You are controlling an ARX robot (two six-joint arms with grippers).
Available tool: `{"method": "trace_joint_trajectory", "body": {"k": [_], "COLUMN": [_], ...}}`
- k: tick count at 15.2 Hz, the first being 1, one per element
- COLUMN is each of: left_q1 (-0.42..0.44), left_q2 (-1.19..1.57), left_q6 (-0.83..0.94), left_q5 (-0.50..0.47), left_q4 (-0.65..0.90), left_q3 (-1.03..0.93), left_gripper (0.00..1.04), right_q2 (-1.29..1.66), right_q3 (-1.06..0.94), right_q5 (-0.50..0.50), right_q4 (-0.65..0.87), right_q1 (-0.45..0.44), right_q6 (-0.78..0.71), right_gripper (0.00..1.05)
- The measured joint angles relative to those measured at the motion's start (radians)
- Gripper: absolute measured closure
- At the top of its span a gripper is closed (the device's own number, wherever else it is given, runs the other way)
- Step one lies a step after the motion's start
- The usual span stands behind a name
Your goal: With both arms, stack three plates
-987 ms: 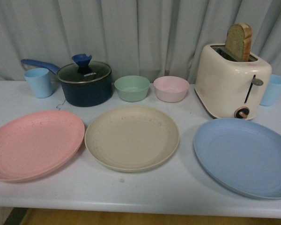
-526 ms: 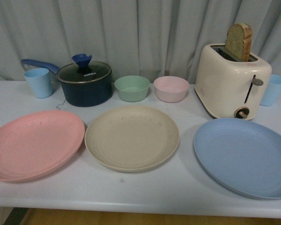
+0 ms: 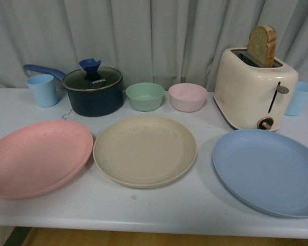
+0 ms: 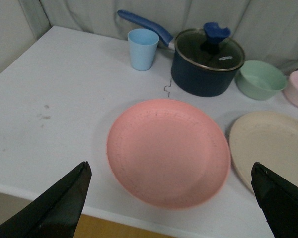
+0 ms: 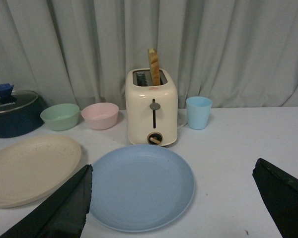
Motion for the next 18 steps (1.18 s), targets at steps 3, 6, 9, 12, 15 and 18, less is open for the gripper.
{"method": "trace_joint_trajectory", "body": {"k": [3, 6, 9, 12, 15, 18], "left_q1": [0.066, 0.119, 0.158, 0.175, 0.174, 0.156], "left_q2": [0.502, 0.859, 1.014, 1.117, 1.164, 1.199], "left_q6": [0.045, 0.052, 0.005, -0.045, -0.051, -0.050], "left_q5": [0.024, 0.001, -0.040, -0.044, -0.041, -0.026], "left_q4": [0.156, 0.158, 0.151, 0.167, 0.243, 0.297], "left_q3": [0.238, 0.423, 0.515, 0.525, 0.484, 0.456], "left_gripper": [0.07, 0.07, 0.07, 0.07, 0.07, 0.11], "right_q2": [0.000, 0.000, 0.000, 0.000, 0.000, 0.000], "right_q3": [0.000, 0.000, 0.000, 0.000, 0.000, 0.000], "right_q5": [0.000, 0.000, 0.000, 0.000, 0.000, 0.000], "right_q4": [0.000, 0.000, 0.000, 0.000, 0.000, 0.000], "right_q1": [0.000, 0.000, 0.000, 0.000, 0.000, 0.000], "right_q6": [0.000, 0.000, 0.000, 0.000, 0.000, 0.000], "right_gripper": [0.06, 0.06, 0.06, 0.06, 0.06, 0.06]}}
